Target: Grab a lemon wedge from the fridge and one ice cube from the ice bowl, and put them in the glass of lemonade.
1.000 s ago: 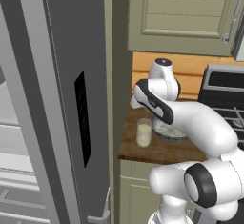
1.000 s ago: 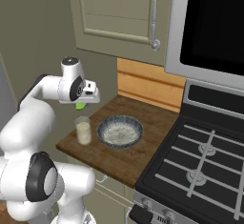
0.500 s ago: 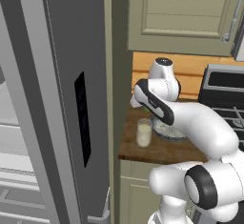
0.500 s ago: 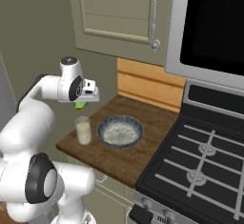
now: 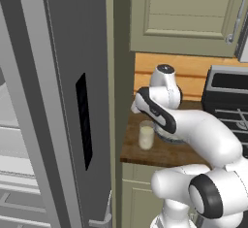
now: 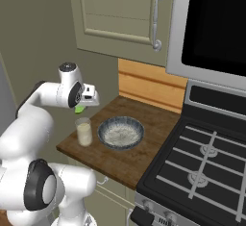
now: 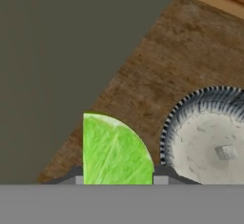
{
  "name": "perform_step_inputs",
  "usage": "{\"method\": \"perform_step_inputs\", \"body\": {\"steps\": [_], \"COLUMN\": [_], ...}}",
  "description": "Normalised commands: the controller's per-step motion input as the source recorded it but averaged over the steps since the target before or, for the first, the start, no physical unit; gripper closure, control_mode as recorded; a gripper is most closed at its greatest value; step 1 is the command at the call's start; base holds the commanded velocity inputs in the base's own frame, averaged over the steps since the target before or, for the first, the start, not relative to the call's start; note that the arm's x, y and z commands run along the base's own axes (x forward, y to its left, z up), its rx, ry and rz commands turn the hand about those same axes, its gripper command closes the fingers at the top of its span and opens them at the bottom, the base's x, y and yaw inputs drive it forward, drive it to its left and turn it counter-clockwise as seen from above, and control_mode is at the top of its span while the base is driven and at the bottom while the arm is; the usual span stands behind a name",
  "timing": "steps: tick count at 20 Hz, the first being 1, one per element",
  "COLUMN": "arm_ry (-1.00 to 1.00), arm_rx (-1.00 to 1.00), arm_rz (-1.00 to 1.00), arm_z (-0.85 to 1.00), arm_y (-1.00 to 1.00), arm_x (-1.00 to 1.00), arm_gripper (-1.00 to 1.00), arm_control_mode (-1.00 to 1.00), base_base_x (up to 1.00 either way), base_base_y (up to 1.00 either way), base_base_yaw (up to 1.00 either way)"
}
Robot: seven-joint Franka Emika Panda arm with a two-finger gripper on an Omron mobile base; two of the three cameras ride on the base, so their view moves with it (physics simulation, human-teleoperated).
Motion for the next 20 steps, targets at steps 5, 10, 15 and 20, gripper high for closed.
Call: {"method": "perform_step_inputs", "body": {"steps": [5,10,15,20], "arm_ry": [0.00,0.00,0.00,0.00], "arm_rx": [0.00,0.00,0.00,0.00], "arm_rz": [0.00,0.00,0.00,0.00], "arm_z": [-0.08,0.00,0.00,0.00], "arm_y": [0.01,0.00,0.00,0.00], "arm_x": [0.00,0.00,0.00,0.00], "arm_gripper": [1.00,-1.00,-1.00,-1.00], "arm_control_mode": [-1.00,-1.00,-1.00,-1.00], "base_base_x": [0.00,0.00,0.00,0.00], "base_base_y": [0.00,0.00,0.00,0.00], "base_base_yaw": [0.00,0.00,0.00,0.00]}}
